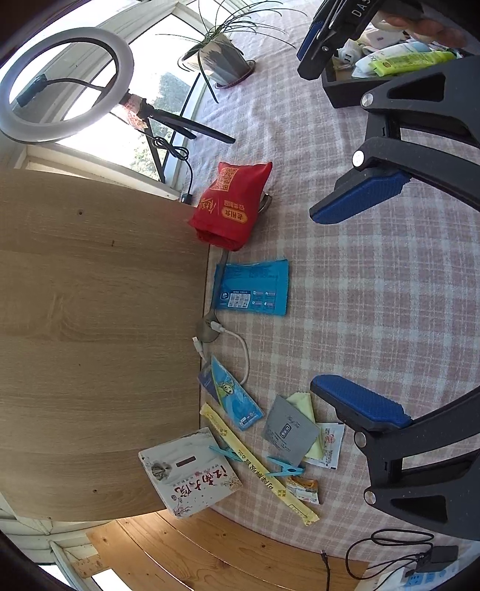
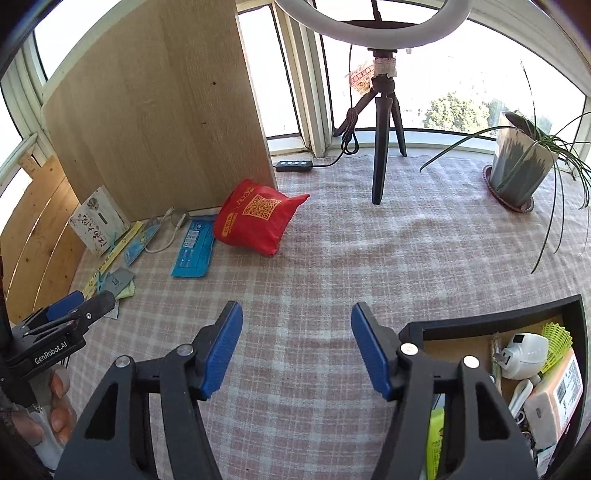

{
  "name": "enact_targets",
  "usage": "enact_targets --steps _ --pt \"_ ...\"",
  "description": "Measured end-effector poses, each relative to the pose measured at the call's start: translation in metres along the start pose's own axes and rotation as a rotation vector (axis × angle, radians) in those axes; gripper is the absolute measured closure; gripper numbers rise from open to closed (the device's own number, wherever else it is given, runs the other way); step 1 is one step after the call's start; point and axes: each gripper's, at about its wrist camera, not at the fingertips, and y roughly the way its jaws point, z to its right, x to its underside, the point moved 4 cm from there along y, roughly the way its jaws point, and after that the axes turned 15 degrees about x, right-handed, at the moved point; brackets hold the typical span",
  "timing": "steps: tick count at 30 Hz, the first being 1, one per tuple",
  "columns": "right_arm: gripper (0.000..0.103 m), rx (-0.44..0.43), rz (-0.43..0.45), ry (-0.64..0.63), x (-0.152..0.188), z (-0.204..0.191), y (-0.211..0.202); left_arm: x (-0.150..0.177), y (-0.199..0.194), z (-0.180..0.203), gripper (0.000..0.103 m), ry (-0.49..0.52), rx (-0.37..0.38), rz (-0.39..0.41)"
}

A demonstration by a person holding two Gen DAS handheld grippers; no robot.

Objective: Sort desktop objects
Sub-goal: 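Grasp the red drawstring pouch with the right gripper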

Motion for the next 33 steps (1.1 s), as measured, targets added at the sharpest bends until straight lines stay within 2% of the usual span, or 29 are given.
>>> enact_targets --steps 2,6,9,13,18,21,23,27,30,32,33 --pt "0.044 -0.012 -0.003 0.002 -0.017 0.003 0.007 -0.015 0.013 0.012 0.021 0.034 0.005 -0.016" --pt "0.053 -0.068 -0.045 0.019 -0.047 0.001 0.029 -0.041 0.047 0.031 0.021 0.084 0.029 -0.053" --pt "0.053 -0.088 -0.096 0.038 -0.066 -0.003 0.056 -0.056 0.076 0.035 0.021 0.092 0.045 -0.086" --pt "0.053 -0.122 -0.179 0.059 -0.080 -0.011 0.098 -0.070 0.112 0.033 0.021 0.072 0.067 -0.125" --pt "0.054 -0.166 -0.270 0.122 -0.089 -0.019 0.140 -0.084 0.137 0.024 0.020 0.015 0.131 -0.144" --pt "0.055 -0.204 -0.305 0.167 -0.093 -0.024 0.153 -0.085 0.155 0.021 0.019 0.008 0.153 -0.178" --pt "0.057 -0.195 -0.318 0.180 -0.096 -0.025 0.160 -0.082 0.165 0.016 0.019 -0.012 0.160 -0.196" --pt "0.059 -0.232 -0.346 0.214 -0.095 -0.029 0.166 -0.076 0.170 0.016 0.020 -0.052 0.244 -0.193" --pt "0.062 -0.255 -0.375 0.229 -0.092 -0.033 0.169 -0.073 0.168 0.023 0.034 -0.049 0.286 -0.201" --pt "0.071 -0.285 -0.385 0.252 -0.090 -0.033 0.169 -0.071 0.164 0.029 0.052 -0.045 0.314 -0.198" --pt "0.075 -0.307 -0.390 0.261 -0.089 -0.034 0.168 -0.071 0.163 0.035 0.055 -0.034 0.321 -0.199"
